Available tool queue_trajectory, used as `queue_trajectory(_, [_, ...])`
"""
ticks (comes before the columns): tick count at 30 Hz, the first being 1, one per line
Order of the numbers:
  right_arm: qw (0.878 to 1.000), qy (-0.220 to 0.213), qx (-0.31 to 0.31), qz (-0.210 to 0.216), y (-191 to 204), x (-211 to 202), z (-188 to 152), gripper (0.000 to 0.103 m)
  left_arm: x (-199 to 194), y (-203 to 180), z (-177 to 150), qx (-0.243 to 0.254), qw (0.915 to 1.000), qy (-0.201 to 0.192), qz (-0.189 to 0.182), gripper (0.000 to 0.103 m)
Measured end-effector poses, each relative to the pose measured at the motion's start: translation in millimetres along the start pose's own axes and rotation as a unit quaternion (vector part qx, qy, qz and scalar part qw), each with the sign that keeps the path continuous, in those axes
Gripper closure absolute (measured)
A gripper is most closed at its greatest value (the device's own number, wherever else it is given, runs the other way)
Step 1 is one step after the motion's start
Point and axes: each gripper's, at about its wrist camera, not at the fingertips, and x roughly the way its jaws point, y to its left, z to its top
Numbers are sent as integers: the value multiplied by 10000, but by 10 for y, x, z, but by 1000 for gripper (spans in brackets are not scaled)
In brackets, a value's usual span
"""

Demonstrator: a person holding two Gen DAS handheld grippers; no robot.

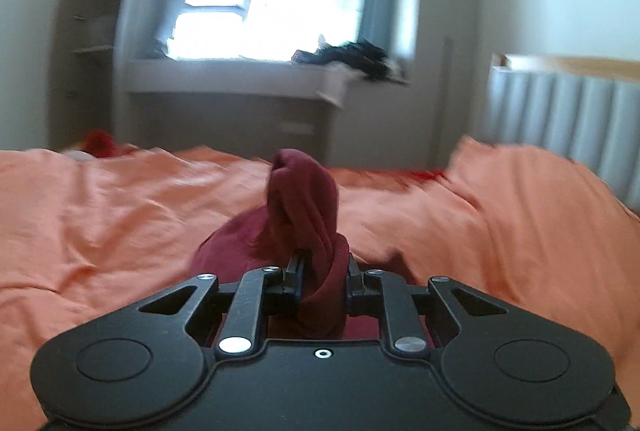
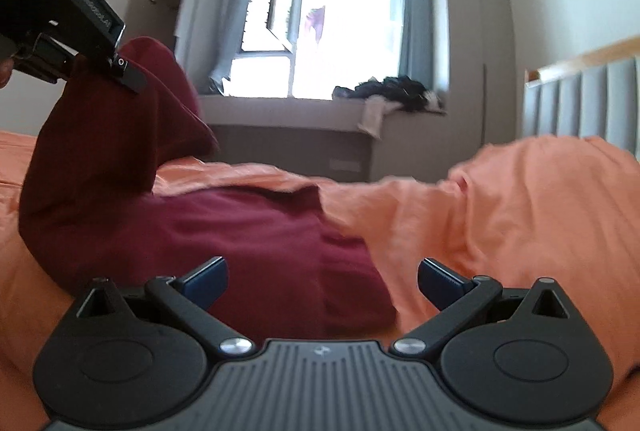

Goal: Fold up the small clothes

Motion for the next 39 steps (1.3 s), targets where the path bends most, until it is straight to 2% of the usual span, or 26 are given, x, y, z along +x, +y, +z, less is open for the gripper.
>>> queue_trajectory(4, [9994,249,134,-175,-178,-74,-165,0,64,-232,-245,324,9981,413,-319,84])
queue_trajectory(9, [9981,432,356,-261,-317,-110,-264,0,82,-282,-493,619,9957,575,-389,79])
queue_trajectory(11, [9977,451,419,-268,-363,-114,-268,0,27,-254,-545,517,9956,549,-552,64])
queue_trajectory(13, [9976,452,467,-256,-382,-119,-258,0,18,-199,-552,360,9949,558,-755,54])
queue_trajectory(17, [9971,443,566,-263,-431,-110,-237,0,-119,-179,-588,289,9944,429,-927,34])
queue_trajectory(20, [9965,426,673,-260,-456,-99,-231,0,-281,-192,-616,435,9943,225,-943,20])
queue_trajectory(23, [9960,341,802,-200,-487,-93,-208,0,-401,-222,-638,775,9944,64,-722,10])
queue_trajectory(27, [9919,101,1250,201,-599,-55,-80,0,-428,-204,-712,1329,9906,-5,-312,10])
queue_trajectory(31, [9802,-12,1807,809,-736,79,103,0,-406,-105,-808,1289,9915,-1,-200,10])
queue_trajectory(36, [9557,143,2322,1802,-857,423,400,0,-377,-81,-948,1395,9900,-222,-11,15])
queue_trajectory(39, [9415,310,2580,2146,-866,667,556,0,-372,-103,-987,1508,9881,-301,107,25])
